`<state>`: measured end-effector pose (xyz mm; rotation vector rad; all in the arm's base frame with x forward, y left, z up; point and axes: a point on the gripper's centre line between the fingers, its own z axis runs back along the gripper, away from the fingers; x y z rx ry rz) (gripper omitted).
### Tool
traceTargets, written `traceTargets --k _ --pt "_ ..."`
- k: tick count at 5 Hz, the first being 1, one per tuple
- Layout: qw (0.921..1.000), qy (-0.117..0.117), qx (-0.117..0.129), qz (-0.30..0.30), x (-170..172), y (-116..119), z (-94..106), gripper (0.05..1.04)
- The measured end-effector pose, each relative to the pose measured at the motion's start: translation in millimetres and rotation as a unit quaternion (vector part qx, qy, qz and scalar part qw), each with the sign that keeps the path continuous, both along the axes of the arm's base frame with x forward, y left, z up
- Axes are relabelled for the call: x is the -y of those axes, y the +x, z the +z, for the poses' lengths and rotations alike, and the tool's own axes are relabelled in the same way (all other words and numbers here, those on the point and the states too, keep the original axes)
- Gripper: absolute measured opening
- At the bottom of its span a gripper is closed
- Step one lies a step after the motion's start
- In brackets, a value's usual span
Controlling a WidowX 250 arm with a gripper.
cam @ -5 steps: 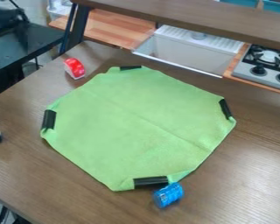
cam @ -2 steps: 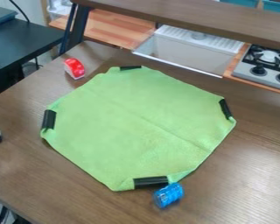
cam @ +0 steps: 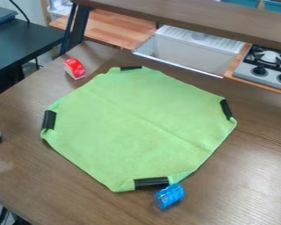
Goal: Put the black bottle on the left side of the cloth
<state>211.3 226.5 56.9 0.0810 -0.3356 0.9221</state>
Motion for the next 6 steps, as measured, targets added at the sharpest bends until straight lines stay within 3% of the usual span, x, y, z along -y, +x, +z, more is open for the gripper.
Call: traceTargets --k 1,3,4,5,6 --pt "0.9997 0.022 -0.011 -0.009 16.0 -4.2 -14.7 1.001" --pt "0.9988 0.049 0.008 -0.005 31.5 5.4 -26.8 0.957" --pt "0.9989 0.042 0.019 -0.001 37.3 13.0 -30.0 0.697" --pt "0.9990 0.039 0.020 -0.003 41.6 20.5 -28.2 0.373" --pt "0.9992 0.029 0.025 0.002 46.5 33.6 -21.2 0.319"
